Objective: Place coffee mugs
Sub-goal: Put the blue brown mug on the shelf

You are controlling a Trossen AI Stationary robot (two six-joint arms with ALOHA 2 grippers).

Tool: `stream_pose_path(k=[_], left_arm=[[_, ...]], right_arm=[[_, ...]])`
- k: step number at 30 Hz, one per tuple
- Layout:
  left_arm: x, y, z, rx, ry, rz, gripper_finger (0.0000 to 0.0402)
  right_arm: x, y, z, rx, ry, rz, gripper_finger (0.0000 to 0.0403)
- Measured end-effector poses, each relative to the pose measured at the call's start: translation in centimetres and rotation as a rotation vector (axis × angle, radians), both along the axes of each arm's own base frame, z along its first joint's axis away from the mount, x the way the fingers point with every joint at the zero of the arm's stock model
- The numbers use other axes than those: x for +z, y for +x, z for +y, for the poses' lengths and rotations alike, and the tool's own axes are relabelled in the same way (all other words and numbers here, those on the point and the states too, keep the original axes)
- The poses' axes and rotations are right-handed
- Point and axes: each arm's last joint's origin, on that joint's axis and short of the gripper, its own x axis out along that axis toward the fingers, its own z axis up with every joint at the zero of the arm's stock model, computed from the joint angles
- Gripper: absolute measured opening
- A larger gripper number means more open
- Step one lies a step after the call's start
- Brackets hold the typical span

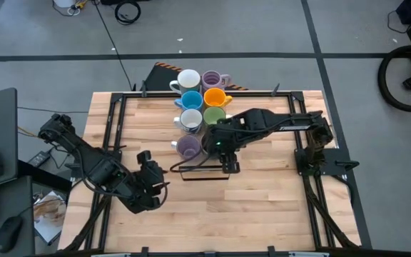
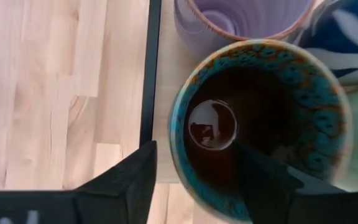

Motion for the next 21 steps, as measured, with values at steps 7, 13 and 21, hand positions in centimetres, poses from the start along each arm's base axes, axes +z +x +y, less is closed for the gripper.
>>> stream_pose_path(k=[7,13,21], left_arm=[[0.6,-1.1,-0.4,-0.047,0.138,-0.065,0.0172],[-3.0,-2.0,-0.7,-0.136,0.101,-0.101,0.0172],[-6.2,-4.2,1.6,-0.157,0.009,-0.268,0.0172]], right_arm=[[3.4,-2.8,0.4,0.004,-0.03,-0.127,0.0242],[3.9,-6.1,1.4,-0.026,-0.034,-0.207,0.0252],[0.6,-10.8,1.4,-0.022,0.041,-0.436,0.0252]])
